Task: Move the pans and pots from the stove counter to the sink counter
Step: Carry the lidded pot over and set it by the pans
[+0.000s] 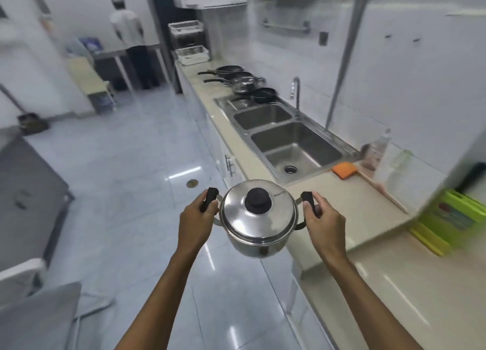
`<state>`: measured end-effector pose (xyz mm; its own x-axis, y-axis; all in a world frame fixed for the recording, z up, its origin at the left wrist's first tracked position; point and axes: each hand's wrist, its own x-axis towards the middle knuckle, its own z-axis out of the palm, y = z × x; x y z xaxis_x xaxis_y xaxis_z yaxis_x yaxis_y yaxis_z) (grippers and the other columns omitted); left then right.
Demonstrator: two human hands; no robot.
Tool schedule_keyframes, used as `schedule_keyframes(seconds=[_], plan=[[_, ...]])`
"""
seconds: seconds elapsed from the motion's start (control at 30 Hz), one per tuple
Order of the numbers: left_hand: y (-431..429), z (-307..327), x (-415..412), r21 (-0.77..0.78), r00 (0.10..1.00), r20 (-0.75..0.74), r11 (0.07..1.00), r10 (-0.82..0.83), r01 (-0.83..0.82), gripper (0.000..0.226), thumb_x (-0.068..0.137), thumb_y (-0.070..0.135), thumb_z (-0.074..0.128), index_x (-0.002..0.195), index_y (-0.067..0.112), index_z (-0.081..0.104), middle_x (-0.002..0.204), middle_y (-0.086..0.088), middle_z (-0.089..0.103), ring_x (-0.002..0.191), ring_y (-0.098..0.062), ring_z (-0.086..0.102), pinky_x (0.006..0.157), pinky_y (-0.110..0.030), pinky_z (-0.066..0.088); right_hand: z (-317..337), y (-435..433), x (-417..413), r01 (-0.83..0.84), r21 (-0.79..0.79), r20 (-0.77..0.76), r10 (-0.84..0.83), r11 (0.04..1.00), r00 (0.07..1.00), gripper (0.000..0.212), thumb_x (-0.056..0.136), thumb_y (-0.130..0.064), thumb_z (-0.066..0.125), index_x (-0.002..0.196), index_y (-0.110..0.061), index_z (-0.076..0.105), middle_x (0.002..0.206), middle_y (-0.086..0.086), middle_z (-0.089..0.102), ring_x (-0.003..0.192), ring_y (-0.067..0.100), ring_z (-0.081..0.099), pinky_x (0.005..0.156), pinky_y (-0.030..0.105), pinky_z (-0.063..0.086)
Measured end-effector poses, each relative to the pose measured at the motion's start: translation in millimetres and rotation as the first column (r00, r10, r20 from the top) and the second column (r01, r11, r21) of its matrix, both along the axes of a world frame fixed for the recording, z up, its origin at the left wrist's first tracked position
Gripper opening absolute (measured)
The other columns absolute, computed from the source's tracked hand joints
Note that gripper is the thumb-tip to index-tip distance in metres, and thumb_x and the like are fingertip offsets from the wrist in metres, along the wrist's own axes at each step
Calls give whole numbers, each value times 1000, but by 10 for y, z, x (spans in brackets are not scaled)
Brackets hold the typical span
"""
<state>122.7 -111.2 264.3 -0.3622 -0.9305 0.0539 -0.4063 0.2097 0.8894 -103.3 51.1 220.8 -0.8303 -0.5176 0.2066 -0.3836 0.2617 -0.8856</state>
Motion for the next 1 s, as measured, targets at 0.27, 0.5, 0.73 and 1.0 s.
schedule_keyframes(seconds=[0.27,0.5,0.73,1.0], plan=[[-1532,-247,127,49,992,-14,991,127,-126,30,95,30,61,88,59,66,81,24,75,81,5,69,68,-20,46,-144,-1941,-92,-122,29,14,122,992,992,39,97,-31,61,133,-18,66,98,1,76,92,19,69,88,36,56],[-3459,-304,-317,98,993,16,988,119,-120,42,97,28,61,93,70,61,82,27,75,83,5,70,69,-18,48,-172,-3911,-545,-131,65,-16,133,989,991,35,96,-28,62,130,-19,68,71,-17,62,65,-8,59,60,1,43],[-5279,-240,-728,97,986,-29,982,166,-162,32,96,27,62,110,56,66,86,15,78,90,-5,72,71,-18,47,-25,-5659,-949,-189,97,-5,191,977,982,42,98,-30,60,139,-18,61,74,-7,66,70,7,63,68,26,50],[-7543,-472,-1302,100,996,-18,991,89,-86,29,98,27,62,102,55,64,84,14,77,81,-4,72,63,-9,46,-307,-7718,-1453,-117,118,-5,119,986,993,35,97,-30,59,129,-18,68,57,-12,53,55,-1,53,55,10,41]])
